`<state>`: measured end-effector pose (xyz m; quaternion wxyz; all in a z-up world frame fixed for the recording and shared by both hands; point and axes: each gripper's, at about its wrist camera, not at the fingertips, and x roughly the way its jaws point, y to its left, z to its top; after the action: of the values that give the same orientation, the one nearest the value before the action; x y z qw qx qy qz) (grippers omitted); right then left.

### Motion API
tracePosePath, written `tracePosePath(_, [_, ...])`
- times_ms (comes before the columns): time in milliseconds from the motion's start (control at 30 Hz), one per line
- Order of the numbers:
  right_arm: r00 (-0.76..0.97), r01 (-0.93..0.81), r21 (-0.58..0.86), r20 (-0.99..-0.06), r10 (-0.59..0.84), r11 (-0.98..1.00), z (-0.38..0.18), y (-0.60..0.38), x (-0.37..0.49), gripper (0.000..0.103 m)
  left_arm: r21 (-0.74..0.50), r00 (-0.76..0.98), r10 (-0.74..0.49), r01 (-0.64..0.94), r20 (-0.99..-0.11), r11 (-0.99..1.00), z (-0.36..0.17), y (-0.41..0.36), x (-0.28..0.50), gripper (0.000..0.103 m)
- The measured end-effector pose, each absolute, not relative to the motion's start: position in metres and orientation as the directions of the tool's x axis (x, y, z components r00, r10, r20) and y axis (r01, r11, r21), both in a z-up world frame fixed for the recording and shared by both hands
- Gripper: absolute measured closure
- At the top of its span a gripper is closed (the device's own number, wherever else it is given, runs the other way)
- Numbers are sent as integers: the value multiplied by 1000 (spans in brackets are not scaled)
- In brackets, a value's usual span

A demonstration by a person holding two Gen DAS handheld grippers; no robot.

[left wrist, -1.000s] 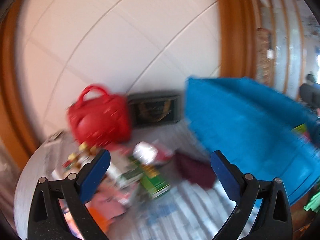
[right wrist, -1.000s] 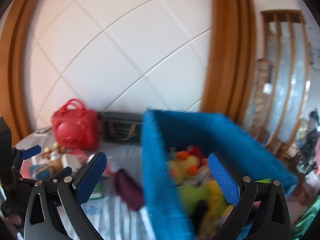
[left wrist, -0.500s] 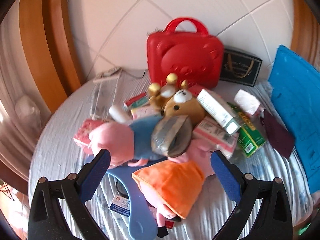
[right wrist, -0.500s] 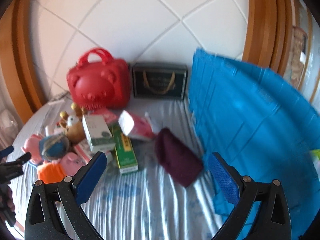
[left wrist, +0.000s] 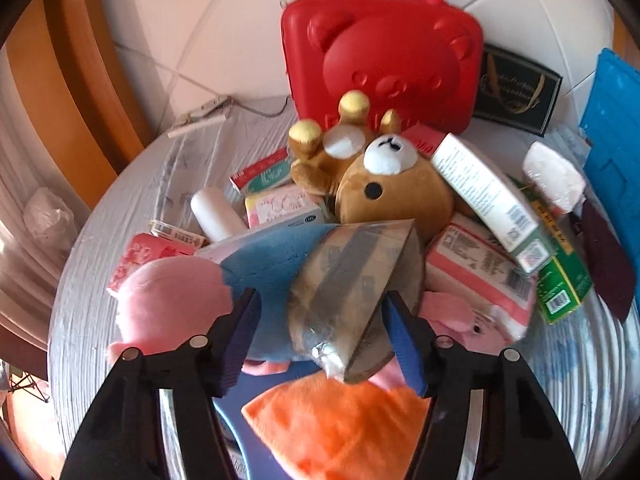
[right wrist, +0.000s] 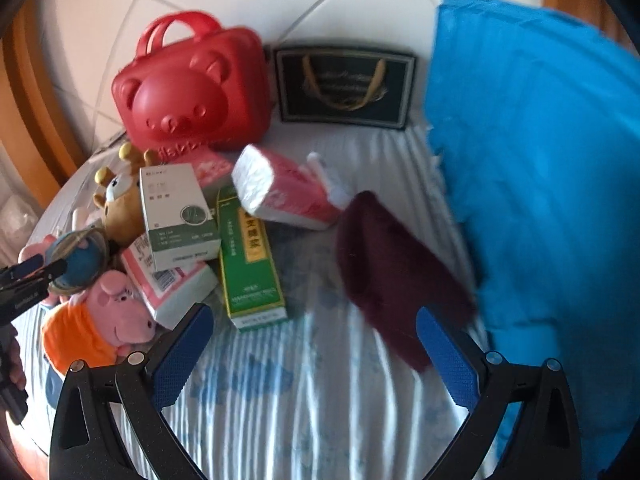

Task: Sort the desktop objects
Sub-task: 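Move both open tools back over the pile on the bed, then grasp the clear tape roll with the left tool while the right tool grasps the white-green box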

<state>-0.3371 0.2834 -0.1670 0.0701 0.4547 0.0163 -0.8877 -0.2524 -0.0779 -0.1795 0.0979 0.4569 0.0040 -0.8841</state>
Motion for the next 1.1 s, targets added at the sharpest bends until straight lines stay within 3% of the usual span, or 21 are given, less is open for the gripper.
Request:
tracePosePath(67, [-554, 169, 55, -821, -141, -984, -176, 273, -352, 0, 79, -554, -172, 188, -814, -979, -184, -81, -258, 58])
tracePosePath(167, [-516, 240, 79, -834, -196, -968, -186, 250, -374, 0, 72, -577, -182, 209, -796, -975, -176, -85, -264, 63])
tracePosePath(233, [-488, 295, 102, -839, -241, -950, -192, 229, -387, 0, 62, -592, -194, 235, -782, -970, -166, -91, -269, 76])
tracePosePath(400, [-401, 382, 189, -848, -347, -905, -207, 187, -420, 0, 19, -590, -174, 259, -789, -966, -163, -102, -288, 77])
tracePosePath(600, [-325, 414, 203, -878, -352, -887, -224, 156, -459, 0, 22, -586, -169, 250, -793, -968, -165, -102, -294, 77])
tracePosePath(667, [-308, 426, 198, -886, -347, -883, -229, 148, -466, 3, 12, -585, -164, 254, -795, -967, -165, -102, -293, 77])
tracePosePath(733, [-279, 440, 195, -898, -340, -877, -236, 142, -471, 18, 9, -584, -161, 255, -795, -967, -165, -103, -293, 77])
tracePosePath(1100, [-371, 471, 111, -875, -310, -875, -198, 154, -406, 23, -9, -630, -138, 225, -764, -974, -138, -87, -250, 77])
